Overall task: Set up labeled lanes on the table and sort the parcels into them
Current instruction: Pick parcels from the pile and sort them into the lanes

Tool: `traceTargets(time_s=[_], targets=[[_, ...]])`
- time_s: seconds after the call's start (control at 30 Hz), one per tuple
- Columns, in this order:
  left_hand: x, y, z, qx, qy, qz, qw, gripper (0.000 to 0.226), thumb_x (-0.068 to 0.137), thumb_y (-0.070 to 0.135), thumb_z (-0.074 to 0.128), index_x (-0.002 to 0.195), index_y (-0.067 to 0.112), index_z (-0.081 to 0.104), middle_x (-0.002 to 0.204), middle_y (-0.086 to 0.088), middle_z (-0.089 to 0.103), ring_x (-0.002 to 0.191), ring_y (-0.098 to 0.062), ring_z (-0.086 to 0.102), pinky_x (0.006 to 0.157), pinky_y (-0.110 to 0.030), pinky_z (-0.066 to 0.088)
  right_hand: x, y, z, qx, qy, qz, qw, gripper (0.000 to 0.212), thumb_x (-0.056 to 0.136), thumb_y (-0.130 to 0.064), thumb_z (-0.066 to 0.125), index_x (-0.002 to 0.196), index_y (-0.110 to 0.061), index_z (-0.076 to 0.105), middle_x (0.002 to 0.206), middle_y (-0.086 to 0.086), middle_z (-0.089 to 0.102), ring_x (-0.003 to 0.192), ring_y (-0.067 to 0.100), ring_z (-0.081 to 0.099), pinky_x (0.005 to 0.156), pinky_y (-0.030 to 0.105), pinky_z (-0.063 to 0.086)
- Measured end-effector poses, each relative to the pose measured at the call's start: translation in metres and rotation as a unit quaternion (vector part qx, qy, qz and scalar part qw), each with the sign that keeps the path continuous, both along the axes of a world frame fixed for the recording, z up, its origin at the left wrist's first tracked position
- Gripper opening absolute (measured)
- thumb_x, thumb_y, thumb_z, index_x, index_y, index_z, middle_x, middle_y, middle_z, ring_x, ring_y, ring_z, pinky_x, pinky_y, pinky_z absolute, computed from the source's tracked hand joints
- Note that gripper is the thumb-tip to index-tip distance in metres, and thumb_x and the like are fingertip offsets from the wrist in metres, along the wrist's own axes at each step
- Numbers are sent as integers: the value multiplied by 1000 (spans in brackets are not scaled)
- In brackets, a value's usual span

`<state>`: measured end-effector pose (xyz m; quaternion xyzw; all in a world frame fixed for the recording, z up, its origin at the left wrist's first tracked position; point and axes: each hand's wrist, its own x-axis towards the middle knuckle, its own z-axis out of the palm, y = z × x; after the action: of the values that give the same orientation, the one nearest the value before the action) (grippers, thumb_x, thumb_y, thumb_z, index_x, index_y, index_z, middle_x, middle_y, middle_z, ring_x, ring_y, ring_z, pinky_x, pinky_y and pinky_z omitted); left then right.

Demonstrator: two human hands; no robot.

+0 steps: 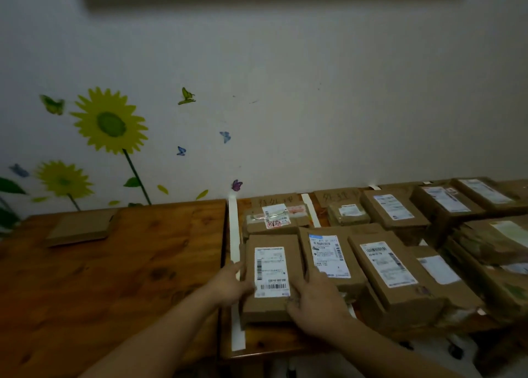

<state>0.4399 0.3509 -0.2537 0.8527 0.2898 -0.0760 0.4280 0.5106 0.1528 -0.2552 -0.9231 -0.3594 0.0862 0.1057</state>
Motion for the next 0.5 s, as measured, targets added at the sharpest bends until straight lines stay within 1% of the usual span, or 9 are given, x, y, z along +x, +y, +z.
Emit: traceTargets(time_s=[0.03,0.07,0.13,0.17,0.2,0.23,0.3,0.4,0.5], targets=[[-5,7,5,13,-2,17,1000,66,83,31,67,141,26,36,146,-1,39,127,-19,44,101,-30,39,4,7,5,11,-10,2,1000,58,87,-57,44,140,-35,35,134,3,36,119,19,37,99,36,38],[-12,17,11,22,-3,35,999,68,84,30,66,143,25,33,147,-2,37,129,-20,42,99,-29,38,8,17,9,19,-13,8,1000,60,87,-59,45,141,-34,34,135,2,35,120,19,37,99,36,37],[-31,41,23,26,2,54,998,67,87,31,64,144,24,31,146,-3,39,121,-19,50,87,-23,41,10,41,18,36,-22,26,999,61,87,-58,46,142,-33,35,138,1,37,124,19,36,101,36,34],[-42,56,28,33,11,51,998,67,87,33,63,145,23,30,146,-4,39,118,-19,51,87,-25,45,9,56,21,47,-29,38,998,60,87,-57,47,141,-34,37,138,0,39,124,19,37,102,35,34],[-54,73,33,50,23,44,998,68,88,36,62,146,21,29,149,-6,34,124,-22,47,95,-30,44,6,71,25,58,-35,50,996,58,87,-56,48,139,-33,40,136,0,42,123,18,39,101,35,34],[-67,91,36,73,37,37,996,69,89,38,60,147,20,28,153,-8,27,134,-25,36,105,-33,36,1,88,27,62,-35,65,995,55,87,-55,48,137,-33,42,134,0,44,122,19,40,100,35,36],[-97,128,40,96,56,43,993,69,91,40,57,148,19,25,157,-8,15,143,-26,18,112,-32,22,-9,124,31,50,-17,99,994,52,87,-54,46,133,-30,47,127,2,47,119,21,44,97,35,39],[-142,188,45,90,45,92,991,70,89,40,59,147,19,25,157,-7,13,143,-26,16,114,-35,21,-30,184,34,21,30,127,991,49,87,-55,46,128,-29,51,121,1,46,116,24,47,95,38,44],[-189,251,47,79,35,143,986,71,87,40,62,147,21,28,157,-6,16,142,-26,20,113,-34,23,-55,248,35,-7,89,138,986,53,89,-52,48,135,-25,48,134,4,44,121,26,46,100,36,41]])
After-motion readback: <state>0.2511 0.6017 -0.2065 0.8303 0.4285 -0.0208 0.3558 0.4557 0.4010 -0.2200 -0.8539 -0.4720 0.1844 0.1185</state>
